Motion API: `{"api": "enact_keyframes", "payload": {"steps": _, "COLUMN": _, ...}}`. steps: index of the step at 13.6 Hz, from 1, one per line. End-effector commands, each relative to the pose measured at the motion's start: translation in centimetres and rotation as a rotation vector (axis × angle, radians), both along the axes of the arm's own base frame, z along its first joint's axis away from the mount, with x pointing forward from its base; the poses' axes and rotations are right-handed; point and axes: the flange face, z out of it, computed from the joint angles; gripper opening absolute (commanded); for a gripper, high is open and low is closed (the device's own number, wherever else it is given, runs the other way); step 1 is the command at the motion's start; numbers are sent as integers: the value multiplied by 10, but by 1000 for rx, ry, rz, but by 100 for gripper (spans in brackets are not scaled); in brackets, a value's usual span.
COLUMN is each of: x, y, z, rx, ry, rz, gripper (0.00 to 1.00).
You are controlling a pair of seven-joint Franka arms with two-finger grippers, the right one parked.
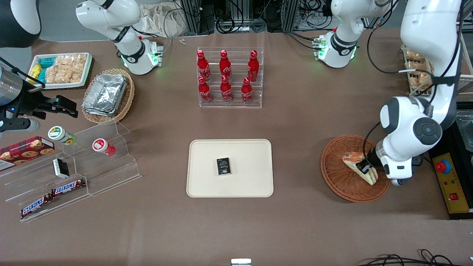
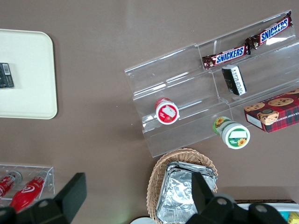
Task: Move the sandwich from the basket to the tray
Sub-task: 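Close the left gripper on the sandwich and lift it, then carry the held sandwich with the left gripper over the cream tray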
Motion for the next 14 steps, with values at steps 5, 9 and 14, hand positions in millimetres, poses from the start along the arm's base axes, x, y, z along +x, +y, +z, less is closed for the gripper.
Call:
{"api": "enact_keyframes", "payload": {"steps": 5, "x": -43, "y": -224, "z": 16, "rx": -60, "ry": -14, "rz": -528, "gripper": 0}}
{"api": "enact_keyframes", "payload": {"steps": 9, "x": -49, "y": -309, "z": -10, "rx": -99, "ry": -25, "rz": -715, "gripper": 0}}
{"api": "enact_keyframes", "payload": {"steps": 14, "x": -43, "y": -345, "z": -83, "rx": -96, "ry": -71, "rz": -773, "gripper": 3}}
